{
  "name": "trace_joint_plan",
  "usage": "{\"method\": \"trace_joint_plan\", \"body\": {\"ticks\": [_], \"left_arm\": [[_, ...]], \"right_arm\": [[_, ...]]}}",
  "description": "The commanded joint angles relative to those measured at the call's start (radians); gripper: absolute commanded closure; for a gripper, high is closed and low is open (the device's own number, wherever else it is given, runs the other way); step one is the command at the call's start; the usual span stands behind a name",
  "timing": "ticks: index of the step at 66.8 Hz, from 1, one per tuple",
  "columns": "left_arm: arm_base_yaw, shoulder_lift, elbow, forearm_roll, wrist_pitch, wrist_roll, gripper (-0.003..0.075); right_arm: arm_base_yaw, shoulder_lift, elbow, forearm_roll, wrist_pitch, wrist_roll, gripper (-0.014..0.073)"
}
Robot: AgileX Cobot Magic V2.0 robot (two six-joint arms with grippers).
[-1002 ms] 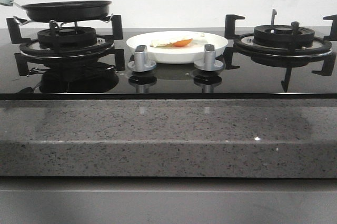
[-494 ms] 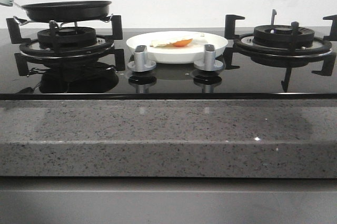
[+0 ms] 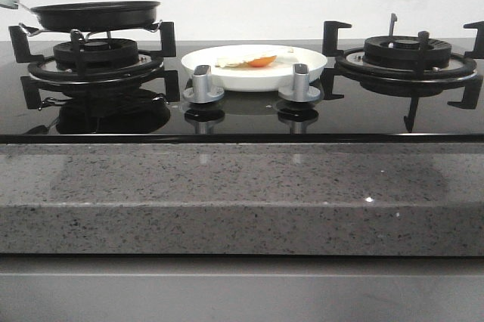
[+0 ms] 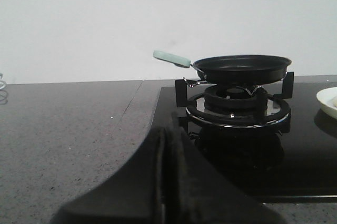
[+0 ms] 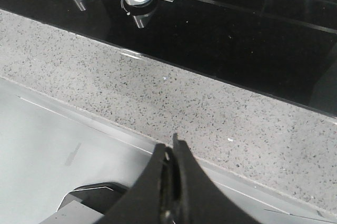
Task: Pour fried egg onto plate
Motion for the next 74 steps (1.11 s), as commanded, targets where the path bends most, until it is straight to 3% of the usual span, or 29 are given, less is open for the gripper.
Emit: {"method": "trace_joint_plan", "body": {"ticks": [1,59,68,74], "left_arm": [[-0.007,-0.017,0.004,-0.009,-0.094,-0.012,0.0740],[-0.007,-0.013,0.004,-0.009,-0.094,-0.012,0.0740],[-0.007,-0.013,0.004,-0.009,-0.094,-0.012,0.0740],[-0.007,-0.013,0.004,-0.009,-0.094,-0.012,0.0740]], "right_arm": [[-0.001,0.000,-0.022,0.005,-0.054,-0.008,0.0661],[-0.001,0.000,-0.022,0.005,-0.053,-0.008,0.0661],[-0.025,-0.061,0.020,-0.054,-0.099,-0.008,0.0661],[-0.069,-0.125,0.103,-0.111,-0.229,-0.008,0.0661]]}}
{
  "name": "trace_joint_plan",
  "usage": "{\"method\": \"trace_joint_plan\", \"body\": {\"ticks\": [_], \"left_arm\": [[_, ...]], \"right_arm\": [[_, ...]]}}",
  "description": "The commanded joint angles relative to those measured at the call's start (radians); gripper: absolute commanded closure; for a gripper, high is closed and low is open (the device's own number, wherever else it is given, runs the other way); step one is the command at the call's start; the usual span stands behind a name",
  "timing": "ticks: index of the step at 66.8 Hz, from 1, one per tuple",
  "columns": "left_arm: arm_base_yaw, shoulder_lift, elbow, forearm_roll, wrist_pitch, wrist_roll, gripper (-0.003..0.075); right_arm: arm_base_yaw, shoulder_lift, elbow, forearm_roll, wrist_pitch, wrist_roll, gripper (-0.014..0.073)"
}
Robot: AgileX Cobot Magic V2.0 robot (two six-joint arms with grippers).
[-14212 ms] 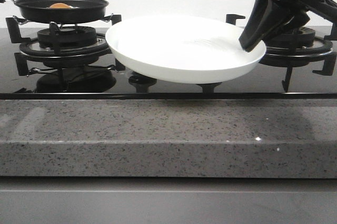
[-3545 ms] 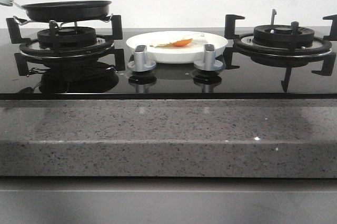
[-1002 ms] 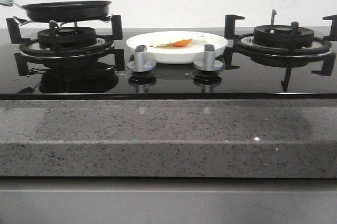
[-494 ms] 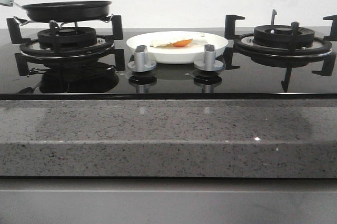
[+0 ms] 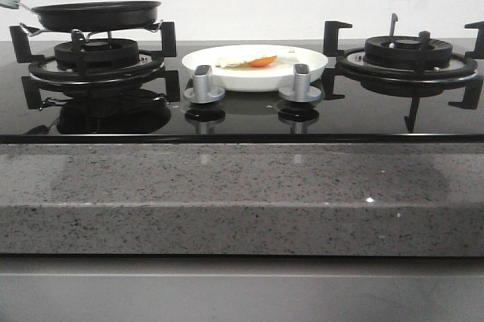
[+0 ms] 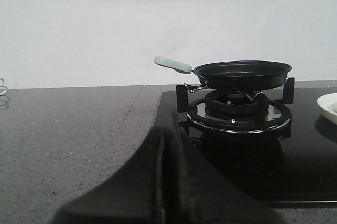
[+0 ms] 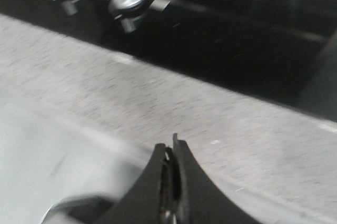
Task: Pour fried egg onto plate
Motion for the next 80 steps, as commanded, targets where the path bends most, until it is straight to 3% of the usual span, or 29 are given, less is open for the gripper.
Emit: {"method": "trace_joint_plan", "body": {"ticks": [1,15,33,41,80], "left_arm": [[-0.007,-0.013,0.004,-0.009,-0.084,-0.012,0.0740],[-0.007,-0.013,0.004,-0.009,-0.084,-0.012,0.0740],[-0.007,-0.013,0.004,-0.009,-0.084,-0.012,0.0740],[-0.007,-0.013,0.004,-0.009,-0.084,-0.012,0.0740],[-0.007,-0.013,0.004,-0.009,-0.084,-0.012,0.0740]], "right_arm": [[-0.043,-0.059,0.053,-0.064,-0.183,-0.010,0.0661],[-0.140,-0.268,0.346,-0.093,-0.542,-0.010,0.0661],[-0.208,-0.530,0.700,-0.088,-0.812,-0.010,0.0661],[-0.216,-0.604,0.786,-0.087,-0.872,-0.010,0.0661],[-0.221,-0.630,0.783,-0.087,-0.887,0.000,0.0661]]}}
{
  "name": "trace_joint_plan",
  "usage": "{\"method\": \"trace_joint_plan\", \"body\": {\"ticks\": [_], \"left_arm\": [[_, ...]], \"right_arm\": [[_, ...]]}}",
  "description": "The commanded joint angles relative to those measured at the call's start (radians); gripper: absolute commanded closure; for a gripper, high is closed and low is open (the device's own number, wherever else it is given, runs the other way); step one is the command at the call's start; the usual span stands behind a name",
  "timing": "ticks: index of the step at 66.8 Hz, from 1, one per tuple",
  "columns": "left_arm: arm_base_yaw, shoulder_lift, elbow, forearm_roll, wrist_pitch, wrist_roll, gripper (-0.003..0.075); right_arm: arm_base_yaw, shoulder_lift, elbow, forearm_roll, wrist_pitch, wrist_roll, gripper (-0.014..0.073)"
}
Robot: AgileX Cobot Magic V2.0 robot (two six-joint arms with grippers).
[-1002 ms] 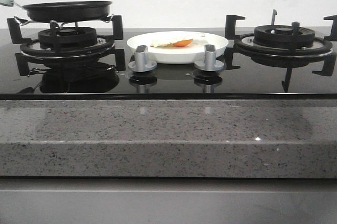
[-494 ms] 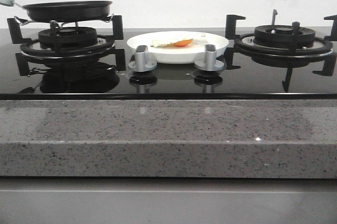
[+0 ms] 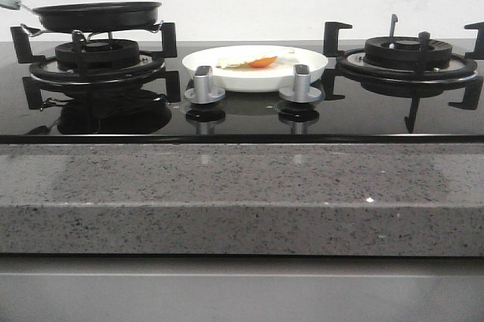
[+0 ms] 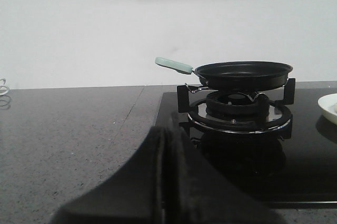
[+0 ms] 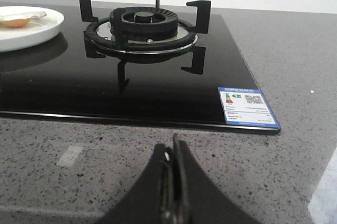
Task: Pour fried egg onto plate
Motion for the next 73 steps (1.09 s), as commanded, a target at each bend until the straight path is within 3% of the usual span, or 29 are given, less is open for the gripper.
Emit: {"method": "trace_joint_plan", "body": {"ticks": [1,14,73], "left_arm": [[-0.007,-0.013,0.004,-0.009,-0.083,-0.012,0.0740],[-0.007,-0.013,0.004,-0.009,-0.083,-0.012,0.0740],[-0.007,-0.013,0.004,-0.009,-0.083,-0.012,0.0740]], "right_arm": [[-0.007,-0.021,-0.008,-0.005,-0.121,0.008,0.0661],[-0.007,-0.021,-0.008,-0.056,-0.185,0.115,0.0661],[-0.007,-0.020,-0.008,-0.075,-0.180,0.115,0.0661]]}}
